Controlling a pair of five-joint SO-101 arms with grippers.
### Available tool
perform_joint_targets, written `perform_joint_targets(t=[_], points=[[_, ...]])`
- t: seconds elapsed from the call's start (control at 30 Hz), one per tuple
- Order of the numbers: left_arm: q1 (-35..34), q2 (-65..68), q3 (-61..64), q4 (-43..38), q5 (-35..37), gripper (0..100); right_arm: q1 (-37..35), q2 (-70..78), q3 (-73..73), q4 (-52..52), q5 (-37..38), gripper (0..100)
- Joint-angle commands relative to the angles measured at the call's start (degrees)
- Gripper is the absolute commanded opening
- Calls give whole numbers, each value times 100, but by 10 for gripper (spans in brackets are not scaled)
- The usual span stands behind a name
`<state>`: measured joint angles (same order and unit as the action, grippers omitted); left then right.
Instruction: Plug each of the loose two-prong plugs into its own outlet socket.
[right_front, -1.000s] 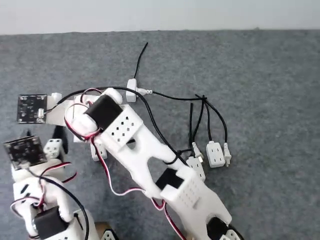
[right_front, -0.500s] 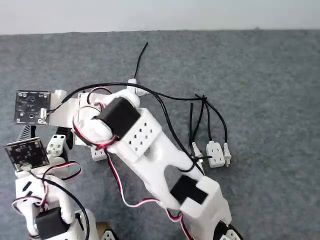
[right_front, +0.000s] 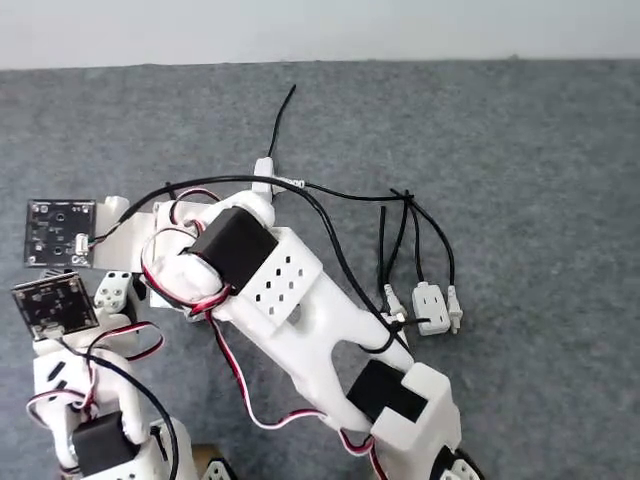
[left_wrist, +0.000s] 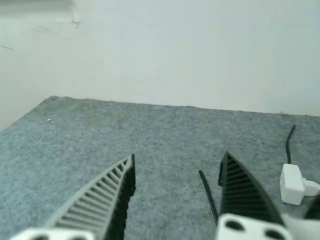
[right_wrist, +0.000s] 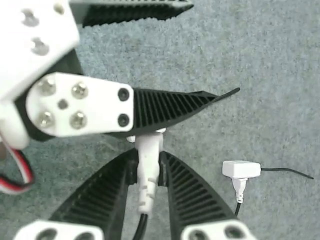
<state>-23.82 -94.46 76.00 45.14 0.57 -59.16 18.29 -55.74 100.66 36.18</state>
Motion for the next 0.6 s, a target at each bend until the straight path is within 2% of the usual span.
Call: perform_joint_targets(t=[0.0,0.43,0.57], points=[[44,0,48,-158,18,273,-145,-488,-88,224,-105,9],[53,0,242,-158,290,273,-207,-497,-88,224,-132,9],[369,0,347,-158,264,273,-215,-497,-88,224,-132,9]])
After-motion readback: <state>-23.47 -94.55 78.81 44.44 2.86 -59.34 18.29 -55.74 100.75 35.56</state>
